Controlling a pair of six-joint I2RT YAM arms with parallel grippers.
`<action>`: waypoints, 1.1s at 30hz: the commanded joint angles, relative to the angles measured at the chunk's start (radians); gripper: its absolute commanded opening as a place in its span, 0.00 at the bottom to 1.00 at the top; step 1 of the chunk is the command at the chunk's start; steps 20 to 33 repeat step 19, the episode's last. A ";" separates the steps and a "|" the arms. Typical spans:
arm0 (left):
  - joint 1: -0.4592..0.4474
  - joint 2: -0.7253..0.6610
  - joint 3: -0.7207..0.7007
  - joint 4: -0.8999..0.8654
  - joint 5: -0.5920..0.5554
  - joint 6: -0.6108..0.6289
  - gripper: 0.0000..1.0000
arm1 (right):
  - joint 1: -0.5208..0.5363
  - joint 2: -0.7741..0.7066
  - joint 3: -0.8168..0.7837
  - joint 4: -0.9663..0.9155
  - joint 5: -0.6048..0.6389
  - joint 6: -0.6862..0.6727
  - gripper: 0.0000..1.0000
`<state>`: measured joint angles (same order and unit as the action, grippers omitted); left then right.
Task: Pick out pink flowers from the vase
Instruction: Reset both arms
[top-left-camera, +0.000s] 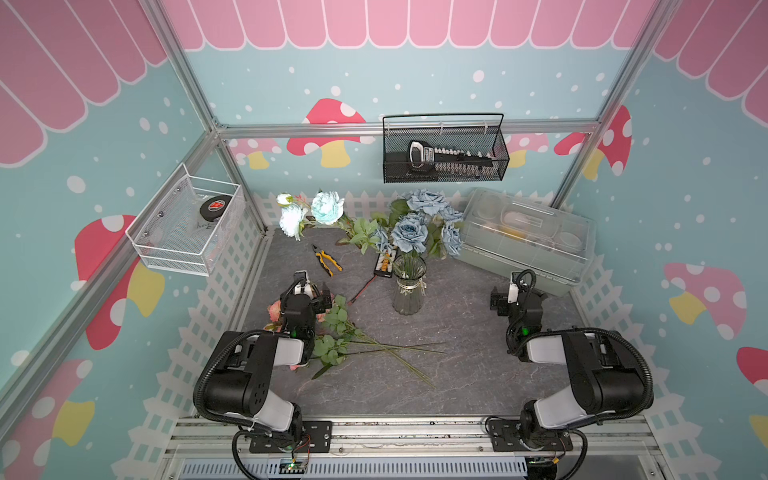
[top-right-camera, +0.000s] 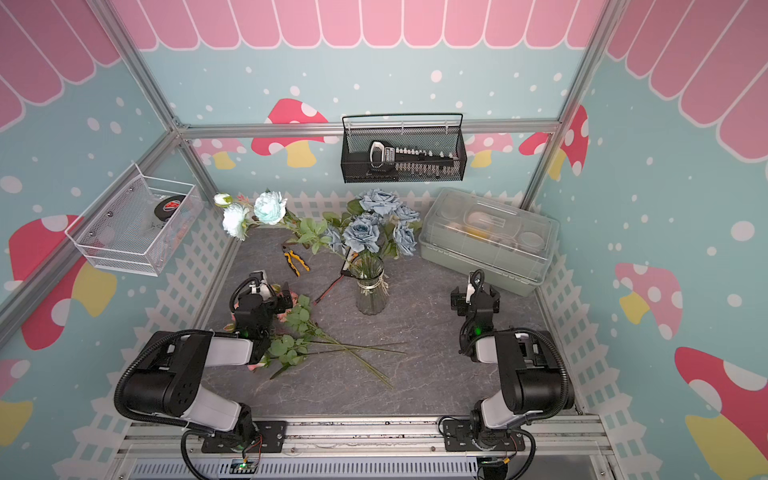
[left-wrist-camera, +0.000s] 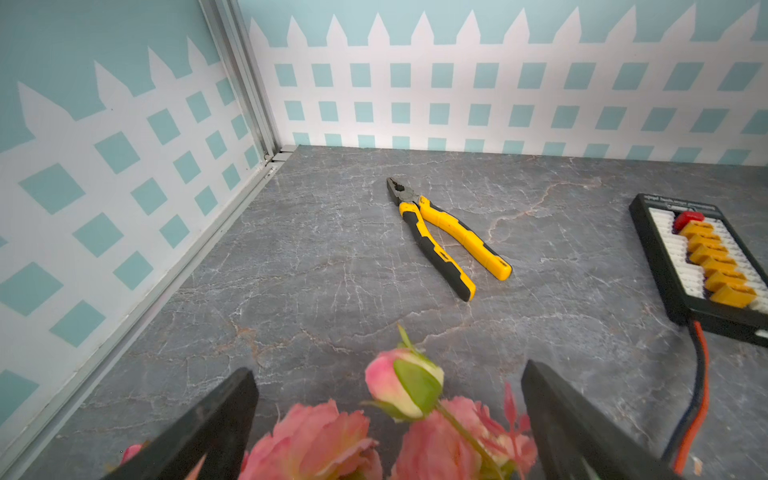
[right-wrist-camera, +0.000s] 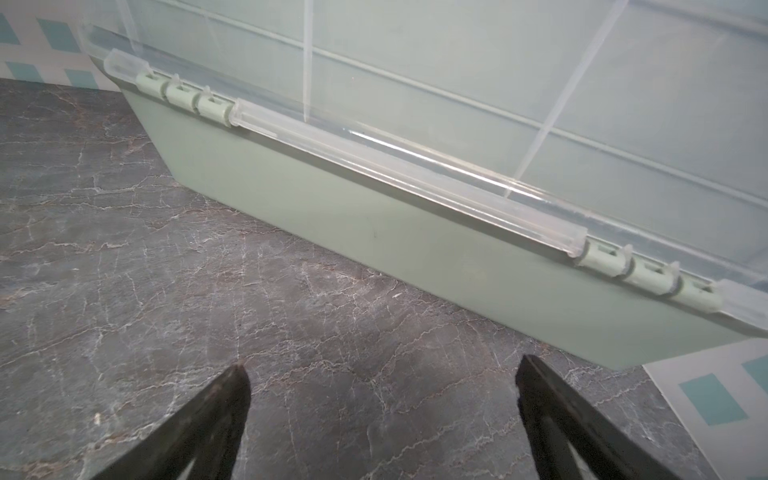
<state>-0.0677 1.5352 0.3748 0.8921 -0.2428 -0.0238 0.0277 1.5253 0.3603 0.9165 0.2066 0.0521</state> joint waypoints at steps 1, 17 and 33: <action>0.008 -0.001 0.019 -0.017 0.037 -0.004 0.99 | 0.001 -0.004 -0.005 0.006 -0.013 -0.020 0.99; 0.009 -0.003 0.021 -0.023 0.038 -0.006 0.99 | 0.002 0.001 0.003 -0.002 -0.016 -0.021 0.99; 0.012 -0.003 0.023 -0.025 0.041 -0.005 0.99 | 0.001 -0.003 -0.001 -0.003 -0.015 -0.020 0.99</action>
